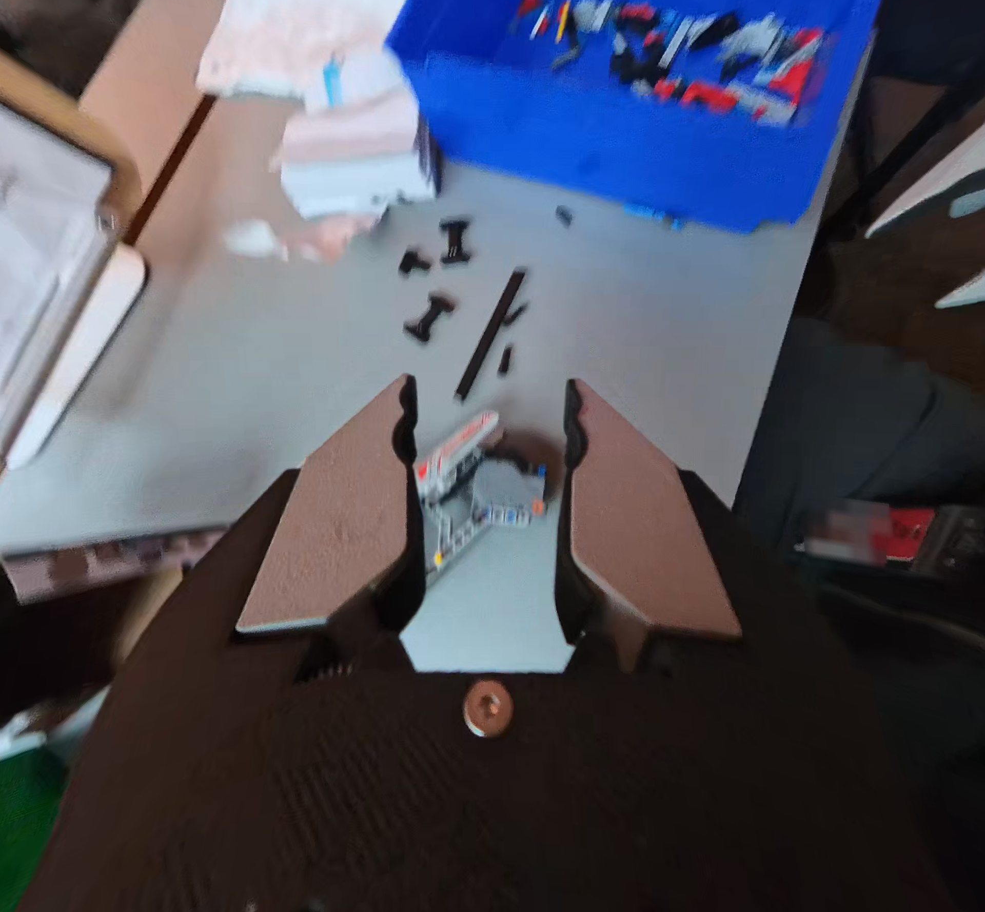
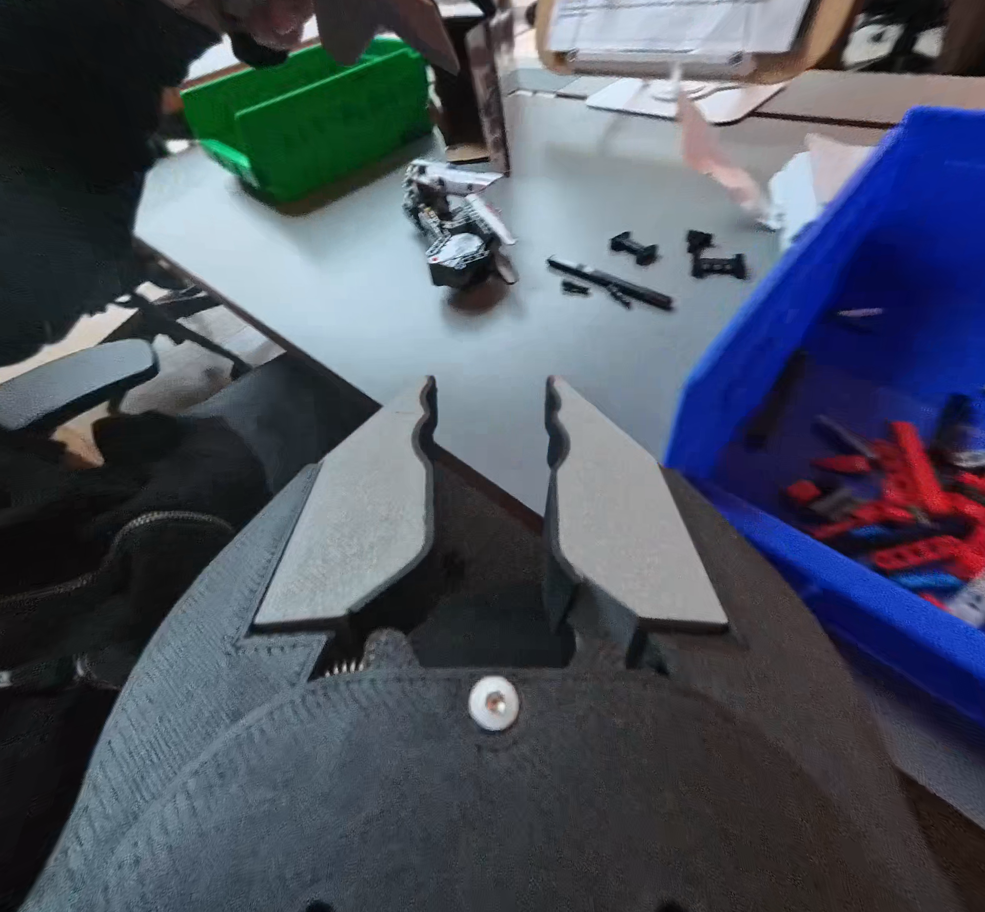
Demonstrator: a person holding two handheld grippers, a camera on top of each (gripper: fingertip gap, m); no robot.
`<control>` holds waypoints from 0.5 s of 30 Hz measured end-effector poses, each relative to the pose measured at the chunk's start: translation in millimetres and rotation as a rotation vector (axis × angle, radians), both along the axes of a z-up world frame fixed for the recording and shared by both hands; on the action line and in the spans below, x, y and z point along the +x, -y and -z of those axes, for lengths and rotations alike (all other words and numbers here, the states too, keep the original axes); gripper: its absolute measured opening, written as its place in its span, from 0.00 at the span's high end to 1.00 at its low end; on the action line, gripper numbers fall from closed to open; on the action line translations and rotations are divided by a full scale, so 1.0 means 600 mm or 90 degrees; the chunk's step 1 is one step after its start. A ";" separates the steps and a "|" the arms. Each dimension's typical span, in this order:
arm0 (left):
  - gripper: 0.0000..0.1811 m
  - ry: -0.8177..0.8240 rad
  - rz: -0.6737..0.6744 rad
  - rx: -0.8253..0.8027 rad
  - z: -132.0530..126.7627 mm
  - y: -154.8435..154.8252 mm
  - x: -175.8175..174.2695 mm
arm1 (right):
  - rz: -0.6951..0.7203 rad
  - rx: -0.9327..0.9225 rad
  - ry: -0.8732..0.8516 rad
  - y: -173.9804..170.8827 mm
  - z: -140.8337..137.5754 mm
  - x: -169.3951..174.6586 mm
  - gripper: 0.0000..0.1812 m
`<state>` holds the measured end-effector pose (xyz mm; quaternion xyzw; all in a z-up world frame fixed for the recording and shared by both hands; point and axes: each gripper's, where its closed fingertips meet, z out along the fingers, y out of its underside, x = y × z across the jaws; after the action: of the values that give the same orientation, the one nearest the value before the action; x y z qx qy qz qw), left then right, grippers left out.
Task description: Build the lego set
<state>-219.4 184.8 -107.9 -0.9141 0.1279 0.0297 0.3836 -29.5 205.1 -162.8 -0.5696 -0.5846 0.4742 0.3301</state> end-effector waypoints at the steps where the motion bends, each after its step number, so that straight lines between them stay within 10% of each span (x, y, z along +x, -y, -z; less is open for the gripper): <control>1: 0.71 -0.005 -0.022 -0.006 0.022 0.027 -0.018 | -0.023 0.003 0.019 0.020 0.020 -0.020 0.79; 7: 0.76 0.082 -0.131 -0.011 0.145 0.136 -0.094 | -0.045 0.086 0.129 0.054 0.123 -0.125 0.77; 15: 0.78 0.050 -0.089 0.024 0.220 0.171 -0.145 | 0.104 0.169 0.190 -0.038 0.125 -0.266 0.75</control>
<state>-306.6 82.3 -240.0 -0.9141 0.0477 0.0227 0.4021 -189.2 228.1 -238.1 -0.6304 -0.6360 0.2750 0.3498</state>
